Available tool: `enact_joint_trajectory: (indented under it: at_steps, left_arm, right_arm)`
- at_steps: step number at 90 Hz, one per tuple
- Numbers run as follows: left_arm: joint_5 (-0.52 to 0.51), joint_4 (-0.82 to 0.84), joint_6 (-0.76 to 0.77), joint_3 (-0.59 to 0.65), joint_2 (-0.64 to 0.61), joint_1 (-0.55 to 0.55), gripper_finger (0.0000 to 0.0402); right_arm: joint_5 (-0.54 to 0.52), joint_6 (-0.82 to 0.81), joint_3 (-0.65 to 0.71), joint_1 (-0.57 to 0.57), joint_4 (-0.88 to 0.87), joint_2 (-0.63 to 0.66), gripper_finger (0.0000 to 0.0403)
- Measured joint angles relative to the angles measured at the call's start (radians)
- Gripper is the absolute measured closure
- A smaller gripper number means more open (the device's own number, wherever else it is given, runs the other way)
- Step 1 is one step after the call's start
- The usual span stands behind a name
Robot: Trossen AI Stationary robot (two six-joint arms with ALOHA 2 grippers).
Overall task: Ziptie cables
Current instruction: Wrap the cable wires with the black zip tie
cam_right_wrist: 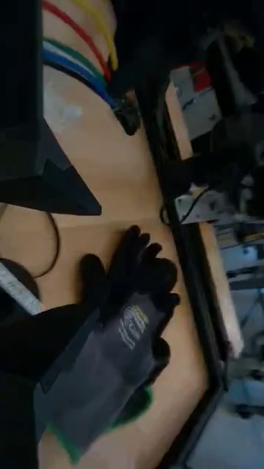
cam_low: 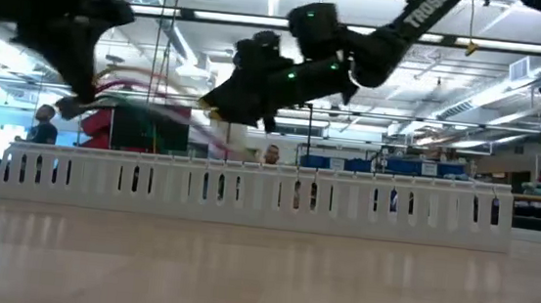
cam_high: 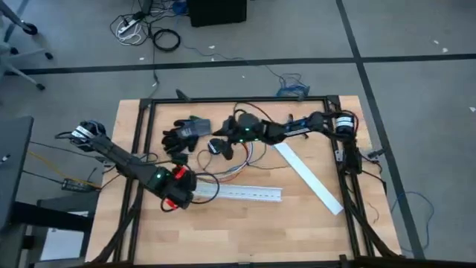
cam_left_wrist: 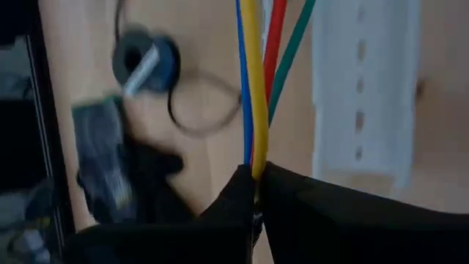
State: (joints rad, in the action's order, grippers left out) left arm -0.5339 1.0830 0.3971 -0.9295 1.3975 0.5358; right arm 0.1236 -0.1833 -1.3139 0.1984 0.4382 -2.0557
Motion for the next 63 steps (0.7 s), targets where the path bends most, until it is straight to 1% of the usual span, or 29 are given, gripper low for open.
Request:
enact_joint_trajectory:
  at_steps: [9,17,35,56,63]
  left_arm:
    - [0.013,0.025,0.045,0.043,0.000,0.014,0.0401]
    - [0.014,0.029,0.069,0.076,0.000,0.030,0.0401]
    - [0.071,0.041,0.084,0.120,0.000,0.069,0.0401]
    - [0.100,0.050,0.094,0.126,0.000,0.082,0.0401]
    - [0.110,0.050,0.105,0.127,0.000,0.082,0.0401]
  right_arm:
    - [-0.017,-0.010,-0.110,-0.018,-0.160,-0.054,0.0204]
    - [-0.056,-0.052,-0.186,-0.032,-0.252,-0.098,0.0204]
    - [-0.031,-0.160,-0.288,-0.054,-0.310,-0.200,0.0205]
    - [-0.026,-0.159,-0.384,-0.081,-0.345,-0.302,0.0207]
    - [-0.025,-0.132,-0.409,-0.082,-0.344,-0.328,0.0207]
